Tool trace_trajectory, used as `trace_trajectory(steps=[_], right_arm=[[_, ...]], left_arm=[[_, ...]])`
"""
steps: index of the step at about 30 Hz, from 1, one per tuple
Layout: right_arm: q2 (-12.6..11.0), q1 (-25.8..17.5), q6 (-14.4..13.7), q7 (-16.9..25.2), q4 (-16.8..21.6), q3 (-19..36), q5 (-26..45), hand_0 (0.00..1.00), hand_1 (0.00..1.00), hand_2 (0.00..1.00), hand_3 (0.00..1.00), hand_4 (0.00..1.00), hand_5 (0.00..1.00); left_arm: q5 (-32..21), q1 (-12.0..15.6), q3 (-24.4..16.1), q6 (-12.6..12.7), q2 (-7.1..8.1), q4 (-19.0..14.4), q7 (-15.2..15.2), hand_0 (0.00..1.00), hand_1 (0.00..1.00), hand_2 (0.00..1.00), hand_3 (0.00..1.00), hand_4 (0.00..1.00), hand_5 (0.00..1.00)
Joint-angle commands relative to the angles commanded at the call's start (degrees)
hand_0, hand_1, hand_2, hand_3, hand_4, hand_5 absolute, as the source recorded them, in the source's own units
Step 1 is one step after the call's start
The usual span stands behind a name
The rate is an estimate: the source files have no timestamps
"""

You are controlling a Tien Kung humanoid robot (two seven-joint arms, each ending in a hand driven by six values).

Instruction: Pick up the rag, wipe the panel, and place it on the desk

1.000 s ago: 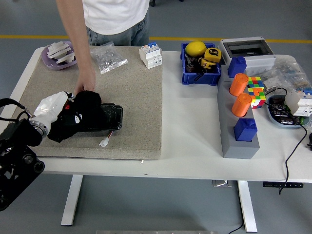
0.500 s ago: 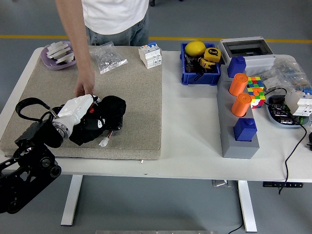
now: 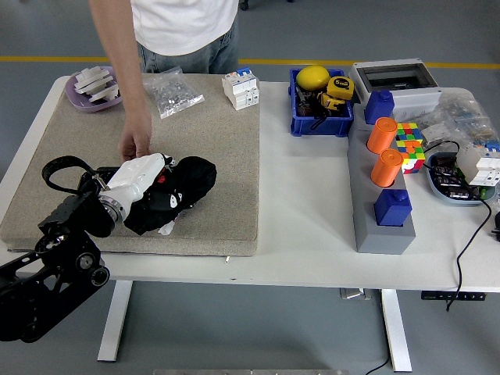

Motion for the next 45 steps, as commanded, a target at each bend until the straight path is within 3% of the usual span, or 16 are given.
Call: trace_trajectory(steps=[21,45], right_arm=[[-0.30,-0.40,0.04,-0.09,0.08,-0.21,-0.12,0.744,0.589,0.639,0.615,0.998,0.625],[-0.29,-0.50,0.07,-0.27,0.09,-0.14,-0.39,0.743,0.589,0.639,0.615,0.998,0.624]], left_arm=[[2.10,6.14,-8.58,0.39,4.86,1.93,0.14,0.206,0.124,0.540,0.532,0.341,0.002],[3.20,9.48,-17.25,0.64,7.31,5.50,0.41,0.206,0.125,0.539,0.535,0.352,0.002]])
